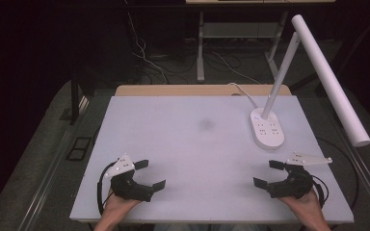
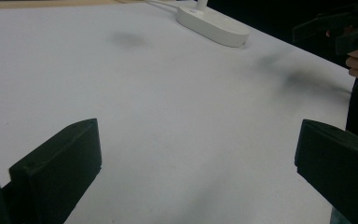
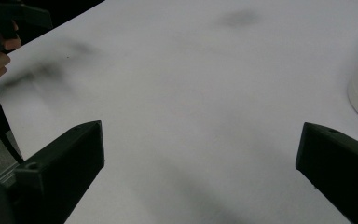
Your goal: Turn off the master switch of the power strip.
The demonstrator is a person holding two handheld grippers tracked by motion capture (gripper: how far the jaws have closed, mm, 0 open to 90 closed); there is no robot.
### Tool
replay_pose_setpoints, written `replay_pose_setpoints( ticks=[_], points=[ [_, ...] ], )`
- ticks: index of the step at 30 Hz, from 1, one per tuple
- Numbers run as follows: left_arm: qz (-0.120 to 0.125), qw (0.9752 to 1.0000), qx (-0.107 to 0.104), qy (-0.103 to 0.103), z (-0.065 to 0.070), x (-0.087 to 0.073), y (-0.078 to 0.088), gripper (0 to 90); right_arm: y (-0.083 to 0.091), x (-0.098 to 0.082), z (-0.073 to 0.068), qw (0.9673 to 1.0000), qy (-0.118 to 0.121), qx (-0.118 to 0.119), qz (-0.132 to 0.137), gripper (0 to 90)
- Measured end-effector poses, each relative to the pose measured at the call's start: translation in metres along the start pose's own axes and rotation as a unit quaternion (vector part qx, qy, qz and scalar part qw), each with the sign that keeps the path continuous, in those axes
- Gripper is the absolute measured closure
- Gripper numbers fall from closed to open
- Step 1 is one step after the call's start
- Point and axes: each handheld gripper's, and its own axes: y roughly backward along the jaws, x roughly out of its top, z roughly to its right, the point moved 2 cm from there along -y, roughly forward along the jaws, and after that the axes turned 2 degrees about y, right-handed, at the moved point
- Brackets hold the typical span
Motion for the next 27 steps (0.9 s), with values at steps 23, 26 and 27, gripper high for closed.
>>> replay_pose_setpoints(
  ticks=[23,26,27],
  points=[
    [0.000,1.0000,0.001,0.006,-0.0026,-0.0006,0.0031,0.0,0.0025,0.0029,-0.0007,1.0000,-0.004,0.003,-0.003,0.6],
    [0.001,1.0000,0.001,0.006,-0.0031,-0.0005,0.0035,0.0,0.0022,0.0031,-0.0008,1.0000,-0.004,0.003,-0.005,0.6],
    [0.002,1.0000,0.002,0.007,-0.0032,-0.0004,0.0037,0.0,0.0019,0.0038,-0.0010,0.9999,-0.002,0.005,-0.010,0.6]
  ],
)
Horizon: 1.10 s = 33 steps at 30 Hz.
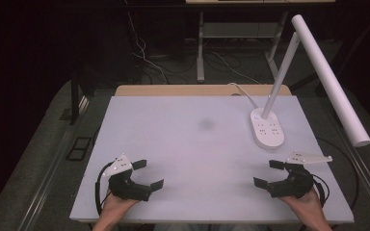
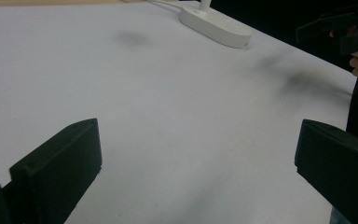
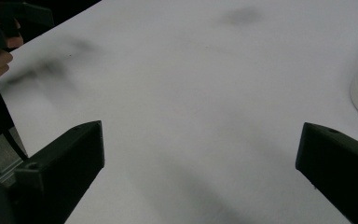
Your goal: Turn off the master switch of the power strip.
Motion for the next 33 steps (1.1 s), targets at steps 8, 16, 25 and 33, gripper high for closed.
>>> replay_pose_setpoints(
  ticks=[8,16,25,33],
  points=[
    [0.001,1.0000,0.002,0.001,-0.001,0.000,0.001,0.0,-0.002,0.003,-0.002,0.9998,0.009,0.000,-0.016,0.6],
    [-0.002,1.0000,0.003,0.000,-0.001,-0.001,0.000,0.0,0.000,0.006,0.000,0.9995,0.010,-0.003,-0.029,0.6],
    [-0.004,1.0000,0.005,-0.003,0.001,-0.001,0.000,0.0,0.005,0.013,0.004,0.9994,0.016,-0.006,-0.031,0.6],
    [-0.001,0.9999,0.011,0.000,-0.001,-0.001,0.002,0.0,0.007,0.026,0.009,0.9991,0.026,-0.012,-0.030,0.6]
  ],
)
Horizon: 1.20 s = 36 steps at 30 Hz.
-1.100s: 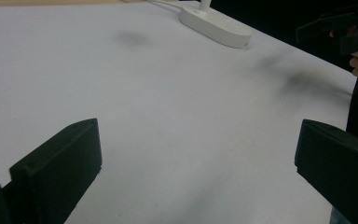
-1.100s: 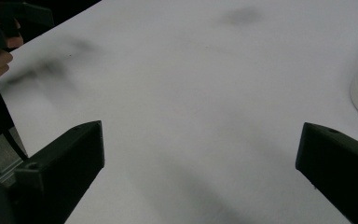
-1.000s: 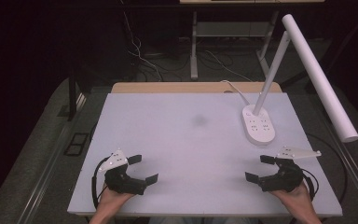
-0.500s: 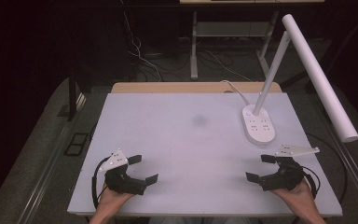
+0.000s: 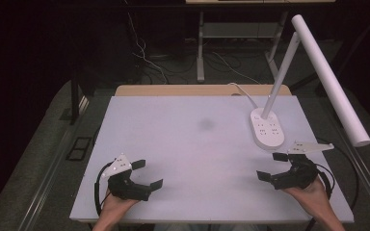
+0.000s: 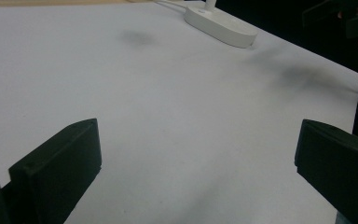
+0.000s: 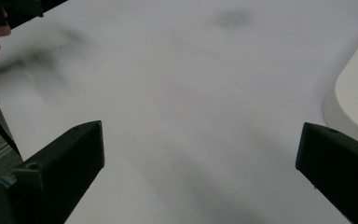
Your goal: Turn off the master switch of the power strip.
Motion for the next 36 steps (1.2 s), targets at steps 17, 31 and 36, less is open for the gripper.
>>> replay_pose_setpoints(
  ticks=[17,31,36],
  points=[
    [0.000,1.0000,0.000,0.001,0.000,0.000,0.000,0.0,-0.004,0.028,0.016,0.9998,0.009,-0.012,-0.011,0.6],
    [0.002,1.0000,0.000,0.003,-0.002,0.000,0.001,0.0,-0.017,0.050,0.027,0.9991,0.017,-0.025,-0.030,0.6],
    [0.002,1.0000,0.000,0.003,-0.003,0.000,0.002,0.0,-0.023,0.058,0.032,0.9987,0.021,-0.033,-0.034,0.6]
  ],
)
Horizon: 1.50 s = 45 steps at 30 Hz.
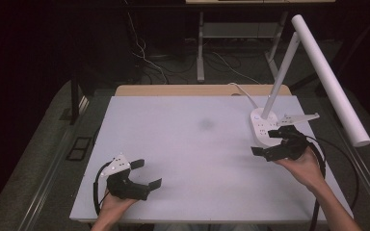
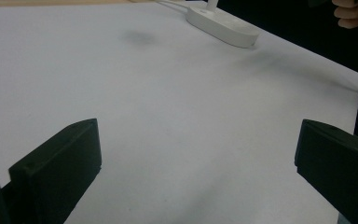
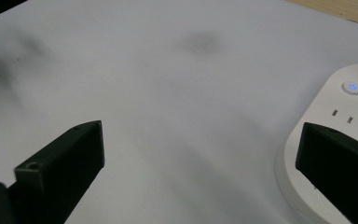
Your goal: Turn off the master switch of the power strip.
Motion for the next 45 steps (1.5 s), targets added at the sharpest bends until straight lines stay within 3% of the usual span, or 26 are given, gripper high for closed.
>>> replay_pose_setpoints(
  ticks=[30,45],
  points=[
    [0.001,1.0000,0.003,0.003,-0.003,0.000,0.001,0.0,-0.018,0.026,0.024,0.9990,-0.003,-0.031,-0.033,0.6],
    [-0.003,1.0000,0.003,0.001,-0.003,0.000,0.001,0.0,-0.033,0.043,0.032,0.9959,0.023,-0.060,-0.063,5.4]
  ],
)
